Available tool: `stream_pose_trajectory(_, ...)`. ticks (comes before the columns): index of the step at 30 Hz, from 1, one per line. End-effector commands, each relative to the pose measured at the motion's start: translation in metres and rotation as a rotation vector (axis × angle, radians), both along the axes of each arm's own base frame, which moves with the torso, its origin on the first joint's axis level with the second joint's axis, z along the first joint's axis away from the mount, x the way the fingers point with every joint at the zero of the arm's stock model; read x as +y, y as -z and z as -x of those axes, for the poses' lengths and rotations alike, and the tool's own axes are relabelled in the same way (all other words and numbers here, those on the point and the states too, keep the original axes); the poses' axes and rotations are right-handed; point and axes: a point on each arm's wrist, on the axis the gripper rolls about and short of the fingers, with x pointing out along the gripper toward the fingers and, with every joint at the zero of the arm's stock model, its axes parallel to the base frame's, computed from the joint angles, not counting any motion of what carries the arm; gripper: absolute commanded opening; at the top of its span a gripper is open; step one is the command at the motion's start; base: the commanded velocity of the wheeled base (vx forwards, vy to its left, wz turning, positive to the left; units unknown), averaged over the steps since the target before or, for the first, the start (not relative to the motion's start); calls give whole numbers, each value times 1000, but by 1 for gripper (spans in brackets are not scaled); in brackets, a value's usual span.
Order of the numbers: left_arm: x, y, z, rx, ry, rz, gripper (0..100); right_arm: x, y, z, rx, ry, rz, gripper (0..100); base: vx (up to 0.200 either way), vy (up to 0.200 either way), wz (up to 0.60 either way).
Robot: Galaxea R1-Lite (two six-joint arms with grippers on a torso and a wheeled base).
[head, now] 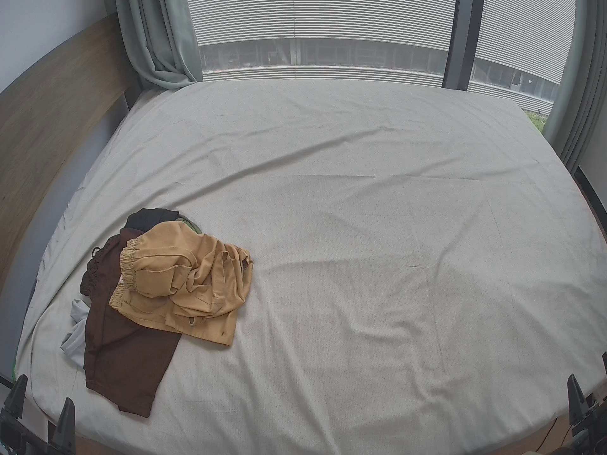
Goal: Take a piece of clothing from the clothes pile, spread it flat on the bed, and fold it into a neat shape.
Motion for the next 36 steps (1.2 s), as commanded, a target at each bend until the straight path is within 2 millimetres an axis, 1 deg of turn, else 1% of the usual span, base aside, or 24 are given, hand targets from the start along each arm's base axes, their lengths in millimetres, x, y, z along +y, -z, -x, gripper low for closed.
stream_pose_trajectory(1, 0, 5, 0, 0, 2, -1, 100, 0, 4, 0, 0, -2, 1, 100, 0, 0, 0)
stream_pose_trajectory(15, 0, 4, 0, -7, 5, -15, 100, 0, 4, 0, -1, -2, -1, 100, 0, 0, 0)
stream_pose_trajectory(16, 0, 2, 0, -26, 7, -14, 100, 0, 4, 0, -1, -2, -1, 100, 0, 0, 0)
stream_pose_trajectory(17, 0, -4, 1, -73, 7, -11, 100, 0, 4, 0, -1, -3, -1, 100, 0, 0, 0)
stream_pose_trajectory(18, 0, -19, 4, -150, 5, -1, 100, 0, 4, 0, -1, -3, 1, 100, 0, 0, 0)
stream_pose_trajectory(19, 0, -25, 5, -176, 6, 0, 100, 0, 4, 0, -1, -3, 1, 100, 0, 0, 0)
stream_pose_trajectory(20, 0, -25, 5, -176, 6, 0, 100, 0, 4, 0, -1, -3, 1, 100, 0, 0, 0)
stream_pose_trajectory(21, -1, -34, 2, -163, 9, 20, 100, 0, 4, 0, 0, 0, 2, 100, 0, 0, 0)
stream_pose_trajectory(22, -1, -34, 1, -153, 17, 27, 100, 0, 4, 0, 0, 0, 2, 100, 0, 0, 0)
stream_pose_trajectory(24, -2, -28, -3, -101, 90, 58, 100, 0, 4, 0, -1, -3, 2, 100, 0, 0, 0)
stream_pose_trajectory(25, -2, -27, -4, -97, 93, 58, 100, 0, 4, 0, -1, -3, 1, 100, 0, 0, 0)
stream_pose_trajectory(26, -3, -23, -7, -45, 131, 70, 100, 0, 4, 0, -1, -3, 1, 100, 0, 0, 0)
stream_pose_trajectory(27, -3, -22, -9, -29, 142, 78, 100, 0, 4, 0, -1, -3, 1, 100, 0, 0, 0)
stream_pose_trajectory(36, -4, -36, -23, 89, 262, 115, 100, 0, 4, 0, -1, -3, 1, 100, 0, 0, 0)
